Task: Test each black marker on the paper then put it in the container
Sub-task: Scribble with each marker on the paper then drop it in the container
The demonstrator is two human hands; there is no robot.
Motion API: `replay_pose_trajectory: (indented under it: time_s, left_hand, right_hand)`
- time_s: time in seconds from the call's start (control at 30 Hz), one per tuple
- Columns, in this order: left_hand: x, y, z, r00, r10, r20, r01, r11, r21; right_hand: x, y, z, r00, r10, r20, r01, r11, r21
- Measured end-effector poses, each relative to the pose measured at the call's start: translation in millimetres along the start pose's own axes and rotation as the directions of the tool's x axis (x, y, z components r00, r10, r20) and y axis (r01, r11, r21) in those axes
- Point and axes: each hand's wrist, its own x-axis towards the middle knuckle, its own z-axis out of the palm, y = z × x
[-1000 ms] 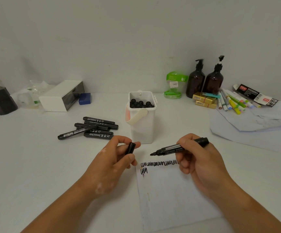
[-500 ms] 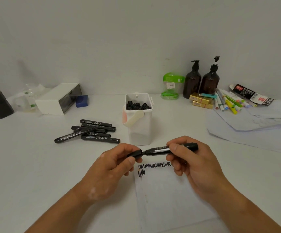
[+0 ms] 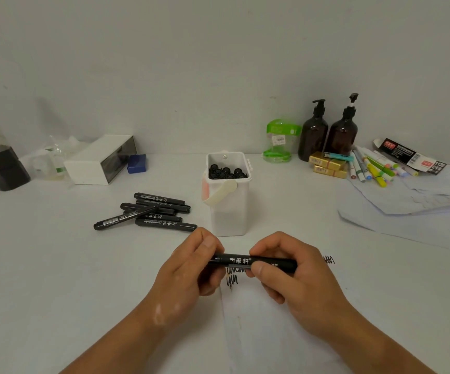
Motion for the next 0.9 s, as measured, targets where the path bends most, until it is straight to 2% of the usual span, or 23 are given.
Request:
replay_pose_trajectory:
  time_s: [0.13, 0.23, 0.33, 0.47, 0.53, 0.67, 0.77, 0.9]
  left_hand:
    - [-2, 1, 16, 0.987, 0.06, -0.146, -0.055, 0.998, 0.038]
    - [-2, 3, 25, 0.965, -0.013, -0.26, -0.004, 0.998, -0.062]
    - [-2, 0, 26, 0.956, -0.015, -0.292, 0.0, 0.999, -0.05]
    - [-4, -2, 26, 0.955, 0.099, -0.28, -0.065, 0.99, 0.126]
    - [-5, -1, 27, 0.955, 0.056, -0.291, -0.042, 0.998, 0.054]
    - [-3, 4, 23, 0.983, -0.061, -0.176, 0.028, 0.983, -0.182]
    - [-1, 8, 7, 0.999, 0.008, -0.052, -0.021, 0.969, -0.247]
    - [-1, 11, -5, 0.994, 0.089, 0.057, -0.066, 0.943, -0.327]
  right_hand:
    - [-2, 0, 8, 0.995, -0.037, -0.088, 0.03, 0.996, -0.082]
    - [-3, -2, 14, 0.986, -0.067, -0.151, 0.052, 0.994, -0.099]
    - [-5, -3, 16, 0.982, -0.09, -0.167, 0.072, 0.991, -0.111]
    - [-6, -5, 16, 0.98, -0.09, -0.175, 0.071, 0.991, -0.112]
    - [-7, -5, 15, 0.979, -0.097, -0.181, 0.076, 0.99, -0.122]
    - [-6, -6, 13, 0.987, -0.084, -0.135, 0.066, 0.989, -0.134]
    - [-6, -6, 10, 0.997, -0.068, -0.044, 0.064, 0.994, -0.085]
    - [-1, -2, 5, 0.996, -0.031, -0.082, 0.024, 0.996, -0.085]
